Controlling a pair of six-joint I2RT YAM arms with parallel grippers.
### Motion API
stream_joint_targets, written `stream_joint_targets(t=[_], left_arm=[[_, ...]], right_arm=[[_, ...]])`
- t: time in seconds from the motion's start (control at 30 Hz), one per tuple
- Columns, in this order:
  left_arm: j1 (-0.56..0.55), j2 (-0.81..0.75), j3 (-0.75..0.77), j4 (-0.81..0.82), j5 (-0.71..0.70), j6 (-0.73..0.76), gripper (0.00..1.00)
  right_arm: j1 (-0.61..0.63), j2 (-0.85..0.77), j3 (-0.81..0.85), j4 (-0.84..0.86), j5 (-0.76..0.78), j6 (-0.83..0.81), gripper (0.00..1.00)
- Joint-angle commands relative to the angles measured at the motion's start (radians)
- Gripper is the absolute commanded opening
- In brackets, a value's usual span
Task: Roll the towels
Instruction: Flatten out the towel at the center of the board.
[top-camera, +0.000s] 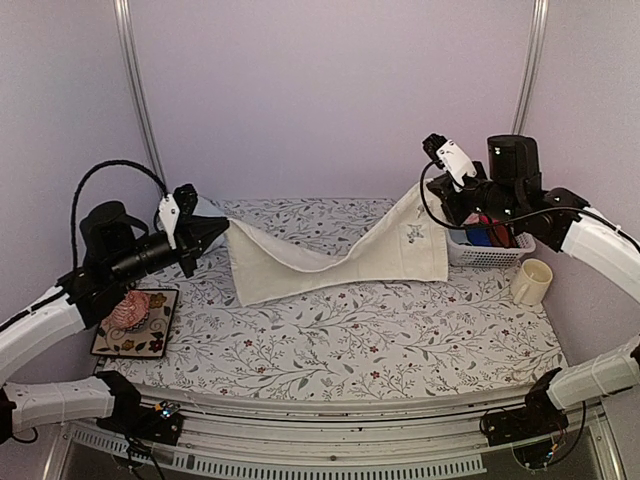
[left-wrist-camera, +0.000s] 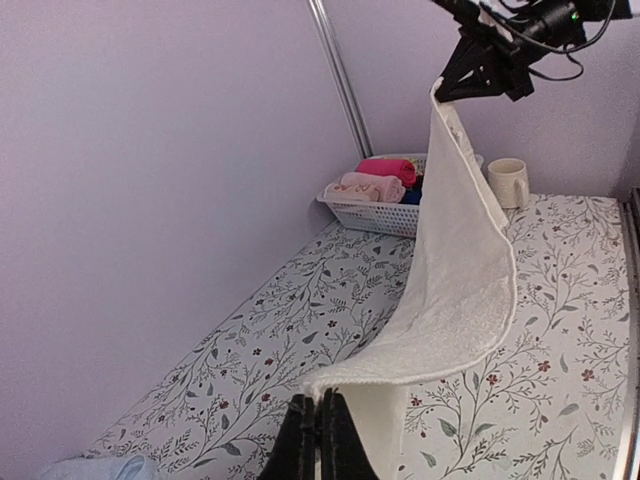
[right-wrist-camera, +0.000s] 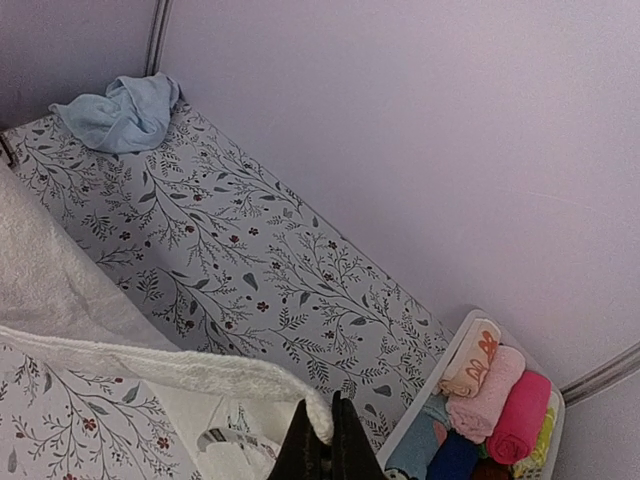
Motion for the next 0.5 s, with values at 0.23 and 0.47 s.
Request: stream_joint_targets(t=[0.23, 0.47], left_arm=[[0.015, -0.018, -0.081, -0.025, -0.067, -0.148, 0.00], [0.019, 0.480, 0.111, -0.052, -0.266, -0.189, 0.00]], right_arm=[[-0.013, 0.130, -0.031, -0.070, 0.073, 0.253, 0.02], [-0.124, 0.516, 0.177, -0.058, 0.113, 0.303, 0.02]])
